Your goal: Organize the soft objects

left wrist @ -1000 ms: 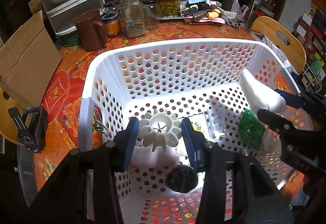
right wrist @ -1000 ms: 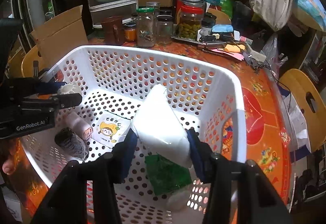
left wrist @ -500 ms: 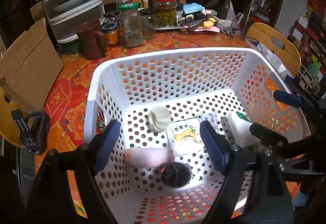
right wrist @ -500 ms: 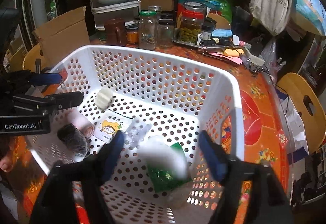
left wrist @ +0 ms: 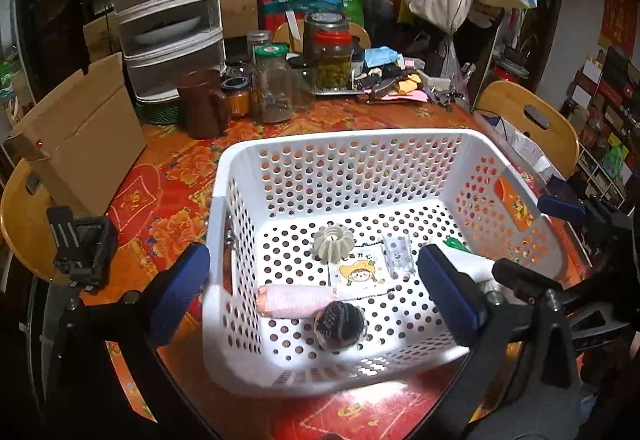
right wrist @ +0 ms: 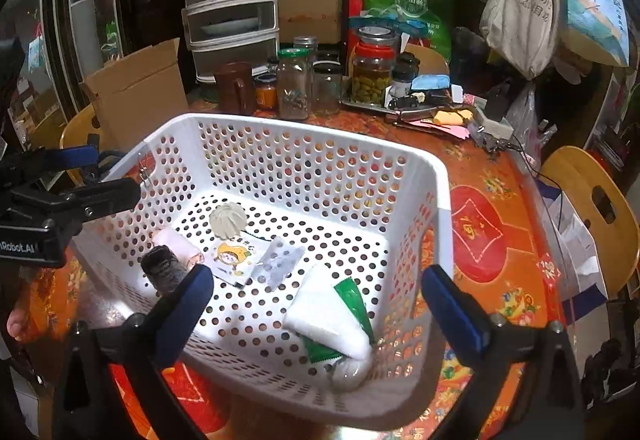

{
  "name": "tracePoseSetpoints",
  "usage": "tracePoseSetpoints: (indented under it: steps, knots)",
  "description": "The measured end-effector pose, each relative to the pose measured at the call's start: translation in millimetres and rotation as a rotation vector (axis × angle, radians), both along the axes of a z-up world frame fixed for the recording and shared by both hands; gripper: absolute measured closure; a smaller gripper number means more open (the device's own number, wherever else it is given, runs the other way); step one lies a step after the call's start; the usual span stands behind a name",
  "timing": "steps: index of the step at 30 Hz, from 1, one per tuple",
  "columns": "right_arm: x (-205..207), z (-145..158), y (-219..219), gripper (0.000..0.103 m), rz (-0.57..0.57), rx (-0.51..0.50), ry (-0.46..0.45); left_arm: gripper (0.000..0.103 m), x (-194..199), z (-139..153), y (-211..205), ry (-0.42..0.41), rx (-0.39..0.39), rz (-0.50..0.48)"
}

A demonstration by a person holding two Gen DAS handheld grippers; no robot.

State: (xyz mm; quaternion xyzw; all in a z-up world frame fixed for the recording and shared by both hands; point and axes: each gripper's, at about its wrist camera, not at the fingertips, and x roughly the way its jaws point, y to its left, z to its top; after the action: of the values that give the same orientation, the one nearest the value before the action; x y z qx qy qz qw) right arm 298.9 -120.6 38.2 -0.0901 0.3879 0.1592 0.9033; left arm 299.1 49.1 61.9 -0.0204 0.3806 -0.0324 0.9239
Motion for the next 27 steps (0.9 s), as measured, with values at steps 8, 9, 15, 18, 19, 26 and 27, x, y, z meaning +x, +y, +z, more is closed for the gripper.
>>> tracePoseSetpoints:
  steps: [8,9,15,18,19,26,27]
  knots:
    - [-26.9,11.1,-3.0,0.0,0.009,0.029,-0.033,0.0,-48.8,13.3,5.9,-0.067,-0.021,0.001]
    - [-29.3,12.4,-4.2,0.0,0.006,0.033,-0.035,0.0,-54.3,13.9,7.0,-0.073,-0.018,0.005]
    - [-64.6,22.7,-5.6,0.0,-0.025,0.012,-0.06,0.0,-97.9,17.1,14.9,-0.114,-0.027,0.004]
    - [-94.8,26.2,-11.2,0.0,-0.032,0.033,-0.077,0.0,-126.3,17.1,18.3,-0.139,-0.016,0.023]
    - [-105.4,27.5,-14.9,0.0,-0.031,0.048,-0.087,0.0,-139.9,16.1,19.4,-0.15,-0.018,0.024]
    - [-178.0,16.8,-37.2,0.0,-0.094,0.159,-0.071,0.0,-213.3,-1.6,16.4,-0.174,-0.058,0.019]
    - [-187.8,14.0,-38.6,0.0,-0.089,0.176,-0.078,0.0,-225.1,-5.0,15.2,-0.173,-0.061,0.027]
